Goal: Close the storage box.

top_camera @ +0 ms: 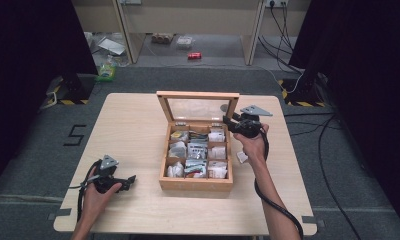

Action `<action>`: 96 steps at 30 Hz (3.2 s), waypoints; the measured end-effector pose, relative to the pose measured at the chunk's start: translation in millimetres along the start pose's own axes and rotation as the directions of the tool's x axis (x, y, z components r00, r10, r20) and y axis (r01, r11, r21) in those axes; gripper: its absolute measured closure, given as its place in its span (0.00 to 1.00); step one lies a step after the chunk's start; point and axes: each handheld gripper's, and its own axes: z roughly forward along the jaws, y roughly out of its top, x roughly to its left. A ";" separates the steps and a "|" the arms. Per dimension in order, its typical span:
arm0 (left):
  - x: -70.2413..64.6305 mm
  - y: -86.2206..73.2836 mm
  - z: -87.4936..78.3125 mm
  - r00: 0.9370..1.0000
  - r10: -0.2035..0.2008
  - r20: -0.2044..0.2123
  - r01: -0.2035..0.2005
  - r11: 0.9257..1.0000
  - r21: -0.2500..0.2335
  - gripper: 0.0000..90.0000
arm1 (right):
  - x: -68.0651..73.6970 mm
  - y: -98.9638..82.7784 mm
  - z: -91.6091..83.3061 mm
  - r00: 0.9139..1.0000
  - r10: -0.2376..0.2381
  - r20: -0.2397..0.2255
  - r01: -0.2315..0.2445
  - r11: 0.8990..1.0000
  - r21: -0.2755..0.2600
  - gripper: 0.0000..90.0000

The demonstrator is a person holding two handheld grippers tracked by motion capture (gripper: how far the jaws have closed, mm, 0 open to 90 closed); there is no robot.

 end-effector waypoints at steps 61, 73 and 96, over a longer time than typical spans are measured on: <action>-0.3 -0.1 -0.1 1.000 -0.001 -0.002 0.001 1.000 0.000 0.00 | 24.7 -36.9 -65.0 0.993 -0.025 -0.117 0.028 0.999 0.025 0.58; -0.3 -0.2 -0.1 1.000 -0.001 -0.002 0.001 1.000 -0.001 0.00 | 26.5 -50.3 -66.6 0.990 -0.029 -0.135 0.034 0.999 0.038 0.58; -0.3 -0.2 -0.1 1.000 -0.001 -0.002 0.001 1.000 -0.001 0.00 | 33.1 -66.7 -76.7 0.991 -0.087 -0.098 0.092 0.994 0.052 0.58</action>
